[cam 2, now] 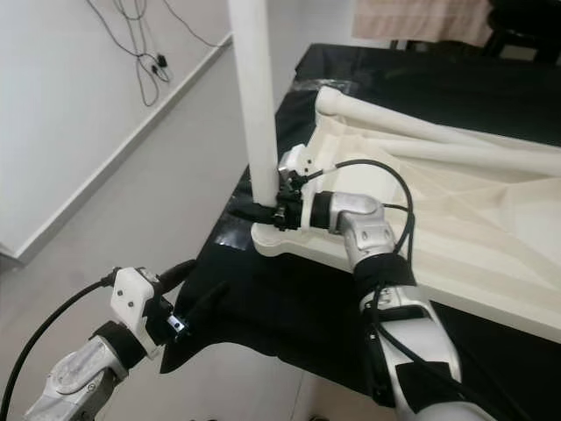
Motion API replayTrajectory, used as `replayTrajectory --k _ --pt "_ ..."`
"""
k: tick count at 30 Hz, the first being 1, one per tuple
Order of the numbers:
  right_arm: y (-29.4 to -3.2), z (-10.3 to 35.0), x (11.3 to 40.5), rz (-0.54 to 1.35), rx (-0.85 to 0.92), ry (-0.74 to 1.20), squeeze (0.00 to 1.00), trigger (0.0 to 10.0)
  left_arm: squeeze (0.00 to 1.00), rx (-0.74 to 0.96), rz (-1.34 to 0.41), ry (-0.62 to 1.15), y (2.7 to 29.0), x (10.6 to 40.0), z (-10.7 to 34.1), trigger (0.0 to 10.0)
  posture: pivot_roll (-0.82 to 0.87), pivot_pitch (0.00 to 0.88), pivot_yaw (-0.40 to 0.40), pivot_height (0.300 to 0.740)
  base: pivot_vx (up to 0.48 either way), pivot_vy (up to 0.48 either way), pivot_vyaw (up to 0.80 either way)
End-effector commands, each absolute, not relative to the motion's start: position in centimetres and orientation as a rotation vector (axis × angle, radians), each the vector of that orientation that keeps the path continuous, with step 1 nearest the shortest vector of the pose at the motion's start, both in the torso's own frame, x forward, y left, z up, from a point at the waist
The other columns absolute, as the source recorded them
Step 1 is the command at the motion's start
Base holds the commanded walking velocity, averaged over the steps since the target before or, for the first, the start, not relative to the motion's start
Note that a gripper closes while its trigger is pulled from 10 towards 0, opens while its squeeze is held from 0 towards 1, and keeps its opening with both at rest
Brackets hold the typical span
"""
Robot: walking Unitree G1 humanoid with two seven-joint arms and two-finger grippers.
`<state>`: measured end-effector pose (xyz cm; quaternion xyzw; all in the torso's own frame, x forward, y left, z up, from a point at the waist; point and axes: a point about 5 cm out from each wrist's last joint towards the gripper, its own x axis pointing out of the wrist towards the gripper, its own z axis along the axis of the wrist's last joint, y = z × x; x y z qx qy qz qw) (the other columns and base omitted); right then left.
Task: Building children table
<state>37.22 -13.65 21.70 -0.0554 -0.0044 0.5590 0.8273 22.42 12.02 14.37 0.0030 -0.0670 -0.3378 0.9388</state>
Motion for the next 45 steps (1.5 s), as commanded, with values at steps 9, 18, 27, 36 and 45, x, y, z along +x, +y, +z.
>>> replayTrajectory --k 9,18,27,36,45 --pt "-11.8 13.8 30.4 0.299 -0.210 0.121 0.00 0.0 0.00 0.024 -0.673 -0.117 13.0 22.9 14.0 10.0 0.01 0.233 0.031 0.740 0.000 0.000 0.00" --pt "-9.7 14.9 30.6 0.377 -0.228 0.050 0.00 3.0 0.00 0.028 -0.674 -0.112 12.9 23.3 13.6 10.0 0.01 0.179 0.039 0.740 0.000 0.000 0.00" --pt "-7.7 19.4 31.1 0.830 0.039 -0.097 1.00 10.0 0.00 0.031 -0.661 -0.118 12.7 23.2 13.4 10.0 0.02 0.161 0.028 0.740 0.000 0.000 0.00" --pt "-10.4 18.2 33.9 1.203 -0.152 0.060 0.00 10.0 0.00 0.026 -0.665 -0.122 12.3 22.8 13.6 10.0 0.05 0.189 0.021 0.740 0.000 0.000 0.00" --pt "-10.8 19.4 36.6 1.181 -0.101 0.094 0.00 0.0 0.00 0.019 -0.660 -0.125 12.3 22.5 13.7 10.0 0.06 0.208 0.028 0.740 0.000 0.000 0.00"
